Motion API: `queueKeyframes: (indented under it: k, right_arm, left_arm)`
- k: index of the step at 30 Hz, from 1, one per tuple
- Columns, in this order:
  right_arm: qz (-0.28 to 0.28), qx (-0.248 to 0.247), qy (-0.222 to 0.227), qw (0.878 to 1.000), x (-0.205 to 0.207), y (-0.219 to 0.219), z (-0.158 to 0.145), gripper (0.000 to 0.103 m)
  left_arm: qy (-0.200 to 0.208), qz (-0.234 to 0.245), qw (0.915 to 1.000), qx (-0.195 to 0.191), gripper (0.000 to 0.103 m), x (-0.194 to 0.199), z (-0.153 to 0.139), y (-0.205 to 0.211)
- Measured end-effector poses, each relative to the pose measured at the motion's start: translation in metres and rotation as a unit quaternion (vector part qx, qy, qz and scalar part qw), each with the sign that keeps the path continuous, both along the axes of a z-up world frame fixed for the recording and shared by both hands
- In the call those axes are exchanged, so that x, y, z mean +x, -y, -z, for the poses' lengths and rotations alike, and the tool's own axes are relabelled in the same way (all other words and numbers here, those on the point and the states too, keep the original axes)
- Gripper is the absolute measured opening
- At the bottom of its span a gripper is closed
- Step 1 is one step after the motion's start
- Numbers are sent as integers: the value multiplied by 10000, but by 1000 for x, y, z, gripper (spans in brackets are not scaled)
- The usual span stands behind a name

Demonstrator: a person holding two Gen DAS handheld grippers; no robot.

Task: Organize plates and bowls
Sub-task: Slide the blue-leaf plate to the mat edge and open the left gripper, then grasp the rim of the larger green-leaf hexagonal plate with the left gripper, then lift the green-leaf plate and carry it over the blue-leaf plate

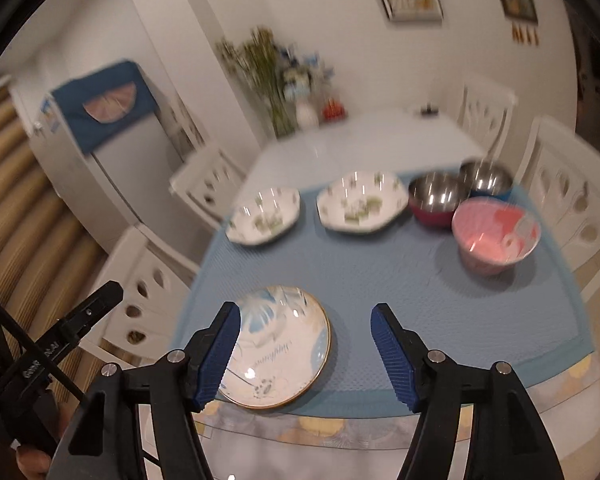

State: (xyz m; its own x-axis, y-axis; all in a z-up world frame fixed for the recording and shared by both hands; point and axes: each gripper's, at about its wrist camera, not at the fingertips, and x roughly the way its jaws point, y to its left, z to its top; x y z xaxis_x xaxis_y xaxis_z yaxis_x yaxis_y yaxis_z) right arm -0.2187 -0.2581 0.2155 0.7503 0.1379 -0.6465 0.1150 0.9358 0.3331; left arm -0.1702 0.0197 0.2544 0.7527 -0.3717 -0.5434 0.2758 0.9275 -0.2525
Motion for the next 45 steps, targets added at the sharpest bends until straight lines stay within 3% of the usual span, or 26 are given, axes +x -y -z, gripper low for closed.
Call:
queueKeyframes:
  k: [3, 6, 10, 14, 19, 23, 27, 29, 32, 34, 39, 42, 45]
  right_arm:
    - [-18, -52, 199, 9998, -21, 0, -18, 66]
    - [89, 82, 311, 9994, -34, 3, -24, 76]
    - [86, 186, 229, 9995, -31, 7, -23, 77]
    - [88, 154, 152, 9997, -8, 8, -20, 77]
    - [23, 442, -117, 9990, 76, 2, -6, 77]
    - [52, 789, -587, 9951, 167, -10, 27, 77]
    - [157, 1049, -1165, 9875, 238, -20, 76, 77]
    - [246, 1159, -1439, 9825, 265, -24, 102, 64]
    - [259, 1352, -1736, 9751, 298, -30, 133, 60]
    - [230, 1342, -1876, 9728, 319, -38, 149, 57]
    - [26, 1109, -2056, 9723, 364, -50, 177, 55]
    - [-17, 870, -2081, 9742, 386, -50, 191, 54]
    - [-163, 889, -2098, 9736, 398, -48, 204, 45]
  left_arm:
    - [159, 8, 9999, -42, 73, -15, -18, 1]
    - [242, -44, 9997, -17, 73, -22, -28, -2]
    - [283, -231, 9993, -30, 73, -10, -36, -12]
    - [129, -382, 9991, -160, 73, 33, -33, -28]
    - [-206, -204, 9994, 165, 73, 126, -15, -28]
    - [-717, 443, 9964, 60, 73, 214, 22, -28]
    - [-1121, 773, 9907, 48, 72, 281, 66, -22]
    - [-1329, 878, 9872, 59, 72, 309, 89, -20]
    - [-1732, 983, 9799, 42, 69, 355, 131, -14]
    - [-1972, 1041, 9748, -27, 58, 376, 151, -11]
    - [-2267, 1028, 9685, -77, 53, 416, 196, -3]
    - [-2414, 1052, 9646, -139, 43, 433, 215, 1]
    - [-2520, 1107, 9611, -241, 32, 445, 231, 4]
